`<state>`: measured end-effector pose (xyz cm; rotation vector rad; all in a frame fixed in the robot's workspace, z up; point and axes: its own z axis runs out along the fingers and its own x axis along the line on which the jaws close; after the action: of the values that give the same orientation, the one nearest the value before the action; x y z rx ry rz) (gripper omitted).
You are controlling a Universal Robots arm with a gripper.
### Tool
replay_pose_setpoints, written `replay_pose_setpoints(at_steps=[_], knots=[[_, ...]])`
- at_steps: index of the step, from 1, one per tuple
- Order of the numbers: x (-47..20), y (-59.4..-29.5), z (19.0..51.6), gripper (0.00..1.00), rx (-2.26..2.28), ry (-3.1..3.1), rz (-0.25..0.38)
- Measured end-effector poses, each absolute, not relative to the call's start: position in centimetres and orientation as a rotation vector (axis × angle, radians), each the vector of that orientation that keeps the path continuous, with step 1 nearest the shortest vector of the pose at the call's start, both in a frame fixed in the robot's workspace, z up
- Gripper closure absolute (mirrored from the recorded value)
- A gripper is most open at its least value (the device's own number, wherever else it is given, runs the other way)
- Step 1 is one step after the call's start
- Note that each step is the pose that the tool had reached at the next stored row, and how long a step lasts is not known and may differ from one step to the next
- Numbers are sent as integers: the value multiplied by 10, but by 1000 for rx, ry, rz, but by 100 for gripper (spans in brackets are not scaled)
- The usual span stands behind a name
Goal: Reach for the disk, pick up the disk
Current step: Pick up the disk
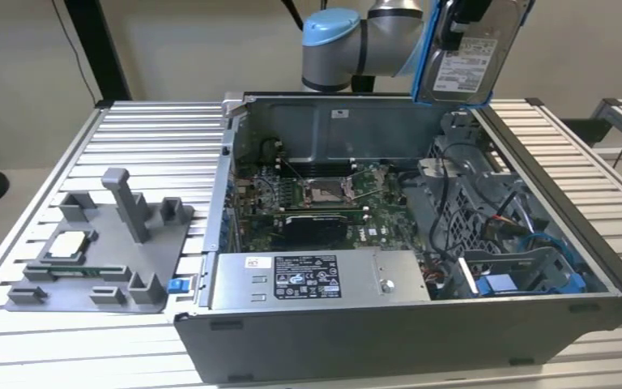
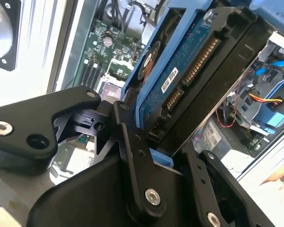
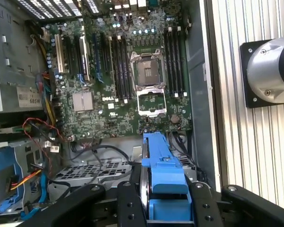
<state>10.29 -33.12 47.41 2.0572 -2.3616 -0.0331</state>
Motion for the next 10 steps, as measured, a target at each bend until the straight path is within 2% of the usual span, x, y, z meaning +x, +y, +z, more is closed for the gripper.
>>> replay_pose_setpoints(at_steps=[10], knots=[[103,-349,474,100,2057,-2362,-33]])
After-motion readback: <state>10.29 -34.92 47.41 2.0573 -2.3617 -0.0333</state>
